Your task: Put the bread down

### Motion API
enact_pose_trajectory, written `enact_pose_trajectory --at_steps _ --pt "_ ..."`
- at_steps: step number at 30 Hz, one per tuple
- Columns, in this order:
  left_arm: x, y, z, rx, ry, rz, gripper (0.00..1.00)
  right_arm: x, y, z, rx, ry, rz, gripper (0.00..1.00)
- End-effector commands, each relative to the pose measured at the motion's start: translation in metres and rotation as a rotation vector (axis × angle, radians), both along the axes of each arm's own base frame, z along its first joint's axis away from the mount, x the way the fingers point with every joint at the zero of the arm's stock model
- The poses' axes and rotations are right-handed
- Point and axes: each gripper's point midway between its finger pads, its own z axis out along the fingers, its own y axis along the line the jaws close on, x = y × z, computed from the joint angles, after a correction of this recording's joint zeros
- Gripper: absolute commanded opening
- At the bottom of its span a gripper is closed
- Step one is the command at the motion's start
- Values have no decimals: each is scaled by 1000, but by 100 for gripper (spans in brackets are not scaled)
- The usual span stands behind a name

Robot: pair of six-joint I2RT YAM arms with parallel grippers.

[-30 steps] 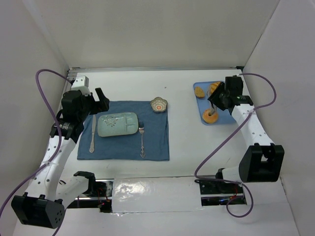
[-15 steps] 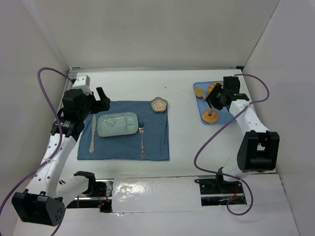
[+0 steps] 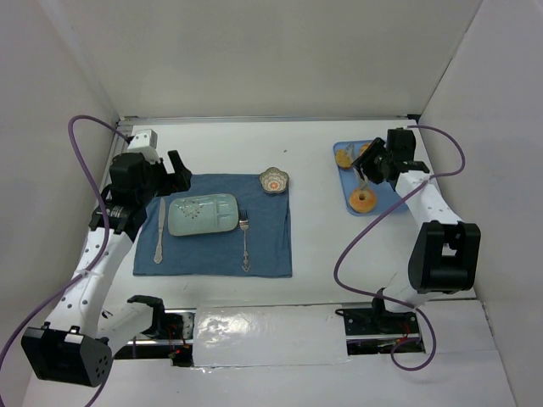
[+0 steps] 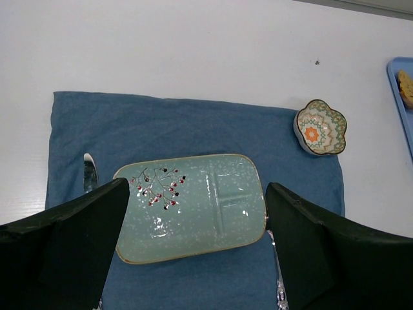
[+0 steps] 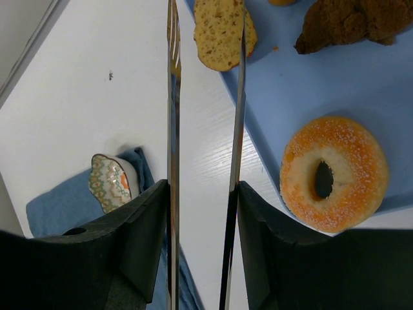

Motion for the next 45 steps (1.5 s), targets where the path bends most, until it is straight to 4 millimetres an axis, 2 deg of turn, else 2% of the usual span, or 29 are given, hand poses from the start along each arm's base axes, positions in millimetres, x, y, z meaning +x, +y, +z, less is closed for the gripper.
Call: enact_pose_trajectory --at_steps 1,3,11,13,15,17,20,22,25,28,33,36,40,45 --pt "6 -2 25 1 -71 -17 100 11 -3 10 9 -61 -19 52" --pt "6 -2 25 1 -71 -17 100 5 -2 -1 18 -33 -25 52" --pt "8 -4 24 -3 -70 -26 100 8 -4 -15 33 -20 -31 52" --pt "8 -4 24 -3 -70 -26 100 8 -6 -24 41 -2 -33 52" --pt "8 -4 24 -3 -70 -26 100 9 -5 -22 46 -11 -25 52" --pt "8 -4 24 -3 -70 -26 100 9 -5 -31 48 10 -26 52" --pt "8 -4 24 -3 -70 -26 100 14 -5 -27 46 -14 -25 52" --pt "8 -4 24 -3 -70 -26 100 11 -5 -36 55 8 -32 52" --pt "8 -4 24 -3 -70 -26 100 15 -3 -35 61 -6 -23 52" --pt "8 -4 24 -3 -70 -26 100 17 -1 -47 75 16 -23 51" --pt "10 -4 21 -2 -61 -26 100 19 0 -54 83 27 -15 51" --pt "10 -4 21 -2 -61 -26 100 18 2 -57 91 36 -8 48" --pt "10 -4 21 -2 -61 -26 100 21 5 -58 102 28 6 38" --pt "10 -4 21 -2 -61 -26 100 25 9 -53 112 17 33 20"
